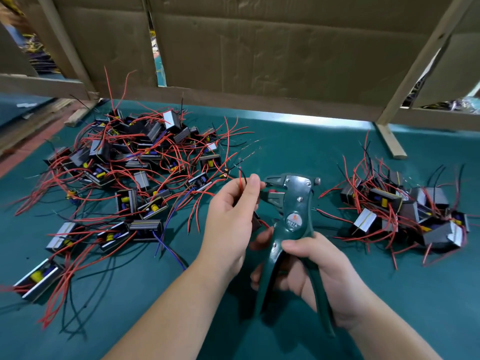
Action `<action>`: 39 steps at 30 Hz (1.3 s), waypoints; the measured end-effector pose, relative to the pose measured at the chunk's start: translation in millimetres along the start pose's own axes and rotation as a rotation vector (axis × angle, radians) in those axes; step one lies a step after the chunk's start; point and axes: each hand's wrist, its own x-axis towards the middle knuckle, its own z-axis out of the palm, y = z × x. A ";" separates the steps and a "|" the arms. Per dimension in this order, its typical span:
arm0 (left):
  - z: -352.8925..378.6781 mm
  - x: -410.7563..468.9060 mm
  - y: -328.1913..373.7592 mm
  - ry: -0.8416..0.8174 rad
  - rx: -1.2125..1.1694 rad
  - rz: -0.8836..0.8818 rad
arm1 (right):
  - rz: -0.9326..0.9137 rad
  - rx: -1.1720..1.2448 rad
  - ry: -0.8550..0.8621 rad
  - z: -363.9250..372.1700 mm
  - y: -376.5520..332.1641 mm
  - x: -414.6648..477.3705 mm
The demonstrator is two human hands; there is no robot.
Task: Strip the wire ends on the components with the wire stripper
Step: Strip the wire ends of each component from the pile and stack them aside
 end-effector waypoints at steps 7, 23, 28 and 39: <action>-12.6 9.3 6.7 -0.039 0.204 0.177 | 0.074 0.152 -0.060 -2.2 -2.0 -3.1; -86.9 43.4 57.2 0.415 -0.426 0.231 | -0.007 0.050 0.084 -12.8 -15.7 -15.3; -111.3 51.5 56.8 0.639 0.086 0.274 | -0.497 -0.072 0.410 -36.4 -40.4 -21.8; -107.6 48.1 33.3 0.536 1.557 -0.003 | -0.502 -0.371 0.703 -53.5 -37.1 -21.7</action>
